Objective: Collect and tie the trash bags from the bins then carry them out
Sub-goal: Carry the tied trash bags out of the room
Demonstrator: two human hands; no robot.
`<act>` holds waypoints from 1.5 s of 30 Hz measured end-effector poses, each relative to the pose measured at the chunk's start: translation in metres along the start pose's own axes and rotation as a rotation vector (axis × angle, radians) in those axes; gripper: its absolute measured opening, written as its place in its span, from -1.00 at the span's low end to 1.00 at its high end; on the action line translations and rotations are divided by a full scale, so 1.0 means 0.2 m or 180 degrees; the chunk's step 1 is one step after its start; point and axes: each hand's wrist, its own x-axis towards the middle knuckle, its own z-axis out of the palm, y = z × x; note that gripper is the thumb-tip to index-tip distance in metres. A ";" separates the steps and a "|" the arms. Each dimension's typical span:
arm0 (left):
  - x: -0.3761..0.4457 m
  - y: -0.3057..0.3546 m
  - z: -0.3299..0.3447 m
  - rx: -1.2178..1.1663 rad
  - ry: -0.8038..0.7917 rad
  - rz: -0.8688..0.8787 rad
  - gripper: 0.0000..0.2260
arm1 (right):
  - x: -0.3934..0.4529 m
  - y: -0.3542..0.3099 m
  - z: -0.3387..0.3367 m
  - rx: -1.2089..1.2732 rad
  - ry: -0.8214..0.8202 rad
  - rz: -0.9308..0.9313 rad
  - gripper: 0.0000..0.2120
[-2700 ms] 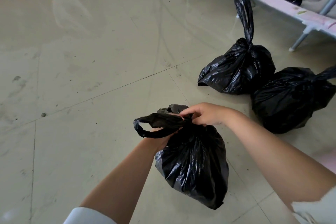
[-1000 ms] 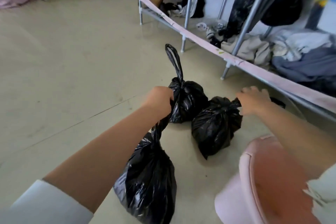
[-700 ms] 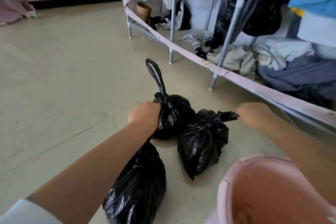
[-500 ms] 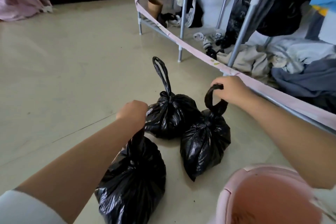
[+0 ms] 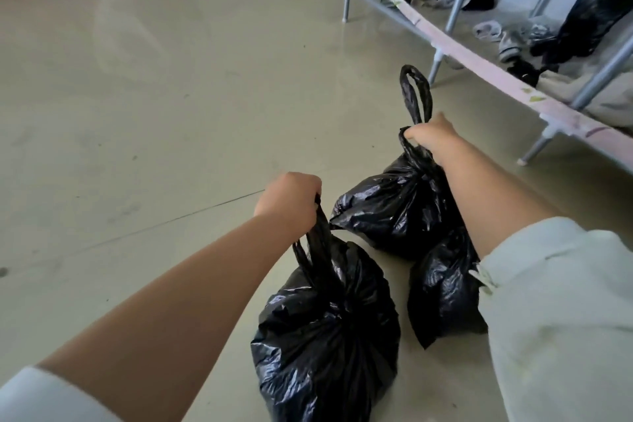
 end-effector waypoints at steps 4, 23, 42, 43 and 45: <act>0.06 -0.03 0.02 -0.0113 -0.0064 0.0058 -0.77 | -0.01 0.00 -0.01 -0.0759 0.0484 -0.0352 -0.88; -0.39 0.13 -1.46 0.0218 -0.1080 0.0128 -0.78 | -0.90 -1.08 -0.76 -0.1499 -0.0562 -0.0823 -0.78; 0.35 -0.54 -3.27 0.0979 -0.0876 -0.0689 -0.76 | -0.53 -3.25 -0.63 -0.2292 -0.1851 -0.1419 -0.69; 0.44 -0.57 -3.34 0.0951 -0.0887 -0.0781 -0.75 | -0.45 -3.34 -0.59 -0.2304 -0.1900 -0.1451 -0.68; 0.64 -0.65 -3.46 0.0959 -0.0883 -0.0937 -0.71 | -0.28 -3.52 -0.49 -0.2347 -0.1980 -0.1538 -0.72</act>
